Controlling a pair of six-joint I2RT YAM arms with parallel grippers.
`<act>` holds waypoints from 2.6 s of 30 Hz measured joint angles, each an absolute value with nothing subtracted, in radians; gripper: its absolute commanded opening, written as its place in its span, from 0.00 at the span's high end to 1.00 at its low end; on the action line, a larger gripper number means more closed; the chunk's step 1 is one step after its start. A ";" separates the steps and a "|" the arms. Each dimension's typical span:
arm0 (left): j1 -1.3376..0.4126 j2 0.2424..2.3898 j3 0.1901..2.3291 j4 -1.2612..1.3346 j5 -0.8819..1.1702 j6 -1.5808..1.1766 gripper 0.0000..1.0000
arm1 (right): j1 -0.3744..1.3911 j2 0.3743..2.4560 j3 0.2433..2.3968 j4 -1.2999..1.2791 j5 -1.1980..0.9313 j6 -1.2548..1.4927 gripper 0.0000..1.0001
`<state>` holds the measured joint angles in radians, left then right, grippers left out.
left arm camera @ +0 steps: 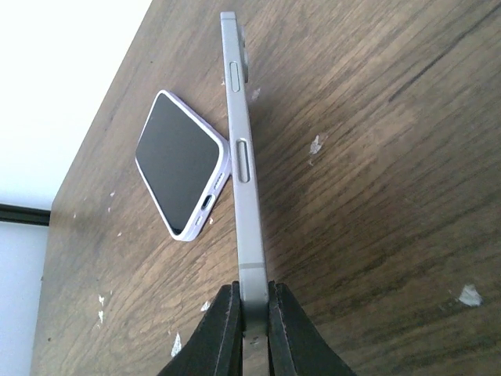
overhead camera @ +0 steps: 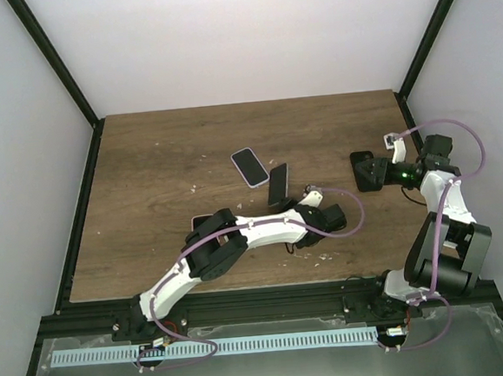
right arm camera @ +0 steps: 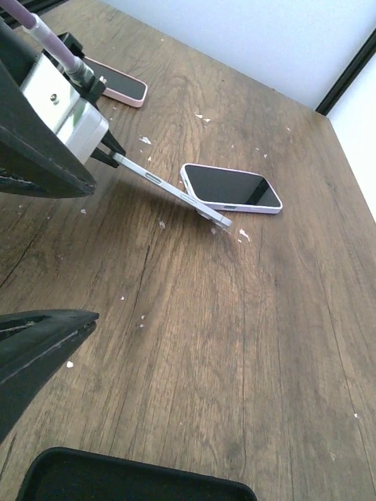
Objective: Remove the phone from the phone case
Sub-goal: Place the phone at the center of the board, then pick up the phone at the center of the board.
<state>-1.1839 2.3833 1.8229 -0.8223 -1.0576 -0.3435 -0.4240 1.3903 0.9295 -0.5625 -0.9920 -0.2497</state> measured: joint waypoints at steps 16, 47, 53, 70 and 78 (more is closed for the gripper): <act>-1.137 2.446 1.890 -0.672 -0.865 -0.221 0.65 | -0.424 1.341 0.925 -0.549 -0.972 -0.250 0.59; -0.587 1.110 1.013 -0.686 -0.155 -0.280 0.00 | 0.283 1.593 1.409 -0.667 -0.492 -0.289 0.02; -0.534 1.013 0.882 -0.628 -0.158 -0.258 0.00 | 0.364 1.787 1.445 -0.733 -0.405 -0.314 0.04; -0.530 0.970 0.867 -0.599 -0.228 -0.212 0.01 | 0.421 2.476 2.168 -0.846 -0.356 -0.211 0.00; -0.530 0.970 0.867 -0.596 -0.234 -0.204 0.01 | 0.485 2.539 2.259 -0.867 -0.372 -0.241 0.00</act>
